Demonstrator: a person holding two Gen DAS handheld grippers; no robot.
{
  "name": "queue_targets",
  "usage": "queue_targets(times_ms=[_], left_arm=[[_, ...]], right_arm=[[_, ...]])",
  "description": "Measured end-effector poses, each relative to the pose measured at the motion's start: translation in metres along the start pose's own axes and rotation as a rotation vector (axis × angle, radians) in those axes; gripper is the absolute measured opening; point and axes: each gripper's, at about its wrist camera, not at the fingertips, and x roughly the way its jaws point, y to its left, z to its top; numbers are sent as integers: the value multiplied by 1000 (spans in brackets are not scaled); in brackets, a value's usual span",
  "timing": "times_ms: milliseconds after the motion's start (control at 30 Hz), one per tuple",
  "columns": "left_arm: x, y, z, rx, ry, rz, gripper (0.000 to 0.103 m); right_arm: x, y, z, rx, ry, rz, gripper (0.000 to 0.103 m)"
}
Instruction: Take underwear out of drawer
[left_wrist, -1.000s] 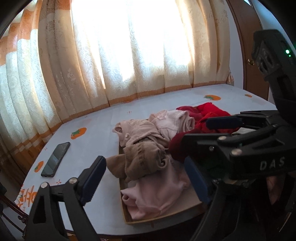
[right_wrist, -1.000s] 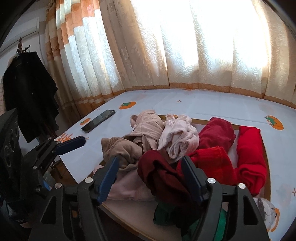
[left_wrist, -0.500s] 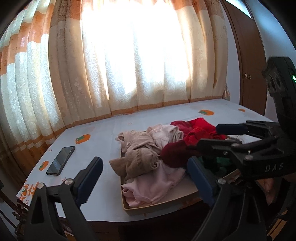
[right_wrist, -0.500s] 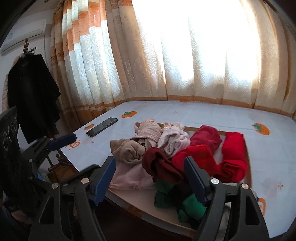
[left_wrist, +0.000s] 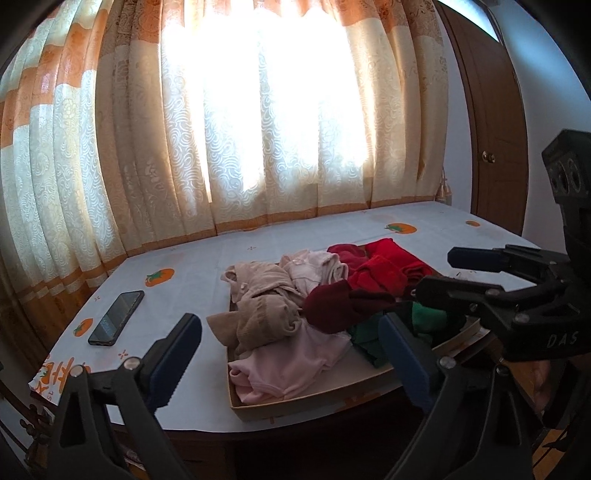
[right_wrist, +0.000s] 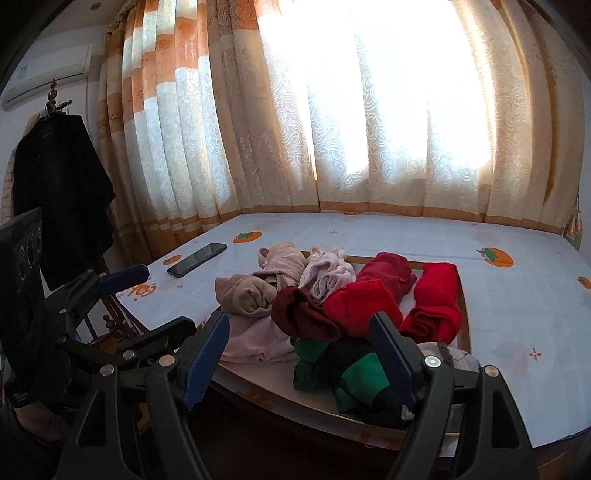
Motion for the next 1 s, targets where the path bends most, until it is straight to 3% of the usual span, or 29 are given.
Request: queue_targets(times_ms=[1000], left_arm=[[-5, -5, 7, -32, 19, -26, 103]], right_arm=[[-26, -10, 5, -3, -63, -59, 82]])
